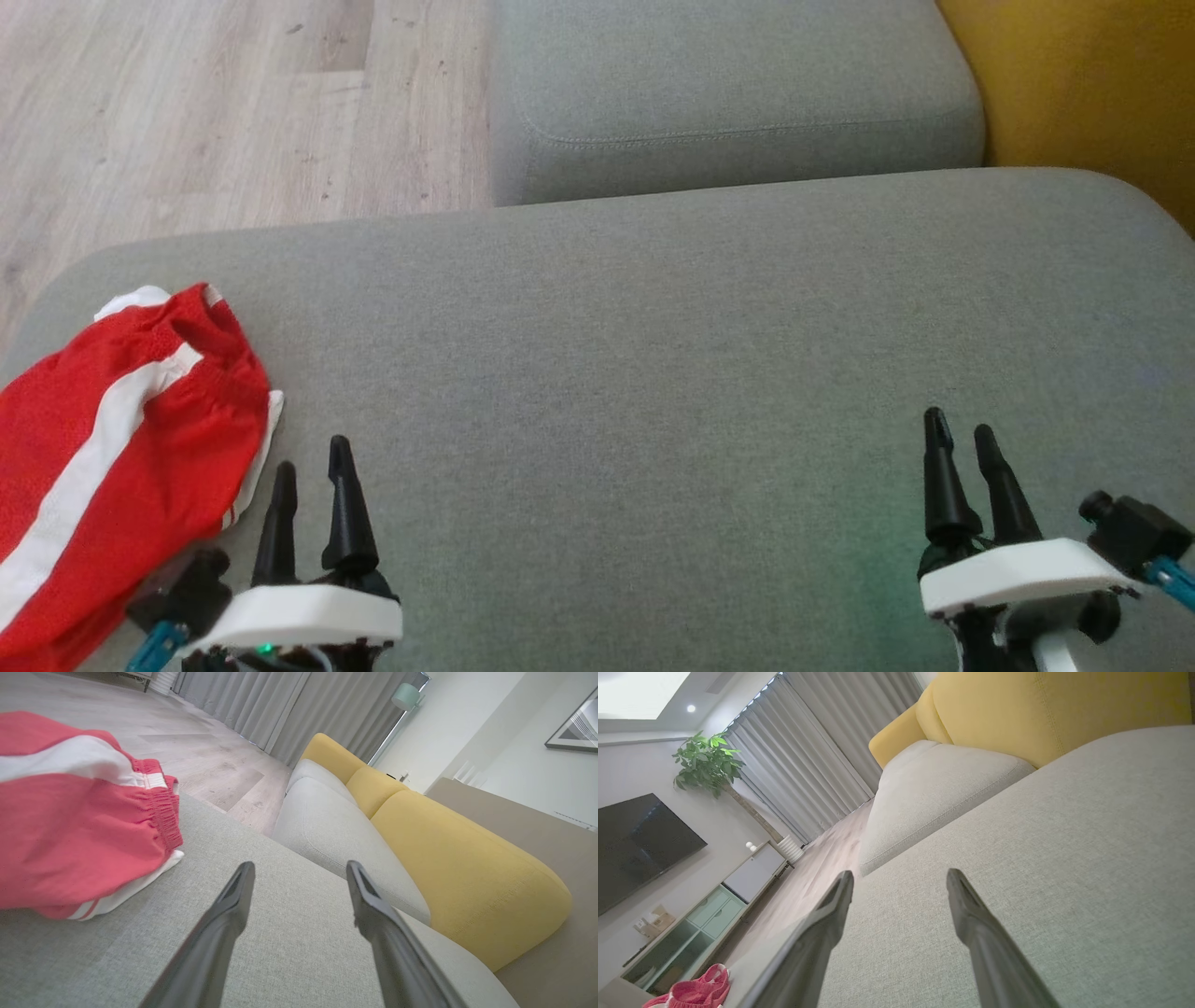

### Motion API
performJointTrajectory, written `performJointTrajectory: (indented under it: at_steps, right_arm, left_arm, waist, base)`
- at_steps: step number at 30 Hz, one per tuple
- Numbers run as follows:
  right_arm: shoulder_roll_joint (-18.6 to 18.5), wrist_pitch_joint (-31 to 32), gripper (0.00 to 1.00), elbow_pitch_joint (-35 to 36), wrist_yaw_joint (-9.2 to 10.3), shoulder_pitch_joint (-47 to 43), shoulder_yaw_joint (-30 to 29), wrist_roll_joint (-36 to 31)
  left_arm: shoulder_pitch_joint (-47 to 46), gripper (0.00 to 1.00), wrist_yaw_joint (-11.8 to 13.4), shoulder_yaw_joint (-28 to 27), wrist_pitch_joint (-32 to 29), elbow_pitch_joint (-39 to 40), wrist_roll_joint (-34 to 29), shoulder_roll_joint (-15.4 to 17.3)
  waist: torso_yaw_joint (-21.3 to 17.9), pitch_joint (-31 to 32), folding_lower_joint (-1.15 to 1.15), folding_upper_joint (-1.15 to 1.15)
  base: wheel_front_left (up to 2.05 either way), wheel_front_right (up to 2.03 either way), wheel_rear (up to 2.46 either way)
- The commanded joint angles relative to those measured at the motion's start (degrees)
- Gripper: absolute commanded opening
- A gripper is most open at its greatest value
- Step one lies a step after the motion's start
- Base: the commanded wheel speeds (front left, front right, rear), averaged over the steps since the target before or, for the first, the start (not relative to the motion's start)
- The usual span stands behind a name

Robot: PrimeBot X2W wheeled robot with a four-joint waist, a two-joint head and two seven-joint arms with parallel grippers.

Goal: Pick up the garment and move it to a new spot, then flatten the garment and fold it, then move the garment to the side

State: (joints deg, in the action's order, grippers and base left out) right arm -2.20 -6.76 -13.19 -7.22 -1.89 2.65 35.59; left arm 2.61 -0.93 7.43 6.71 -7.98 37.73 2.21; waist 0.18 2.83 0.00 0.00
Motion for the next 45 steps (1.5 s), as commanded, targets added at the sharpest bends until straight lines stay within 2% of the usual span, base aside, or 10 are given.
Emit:
performJointTrajectory:
  at_steps: [1, 45]
  right_arm:
    - [-0.5, -0.8, 1.0, 2.5, -0.19, 1.6, 1.3, -2.0]
    - [-0.7, -8.1, 1.0, 5.2, -0.26, 0.4, 4.3, -29.9]
  left_arm:
    - [-1.8, 1.0, 0.5, -0.7, 0.8, 2.5, -1.8, 0.5]
    - [-0.2, 1.0, 3.2, 4.2, 8.1, 5.9, -32.7, 0.7]
  waist:
    - [-0.1, 0.0, 0.0, 0.0]
    - [0.0, 2.3, 0.0, 0.0]
  base:
    - [0.0, 0.0, 0.0]
    - [0.0, 0.0, 0.0]
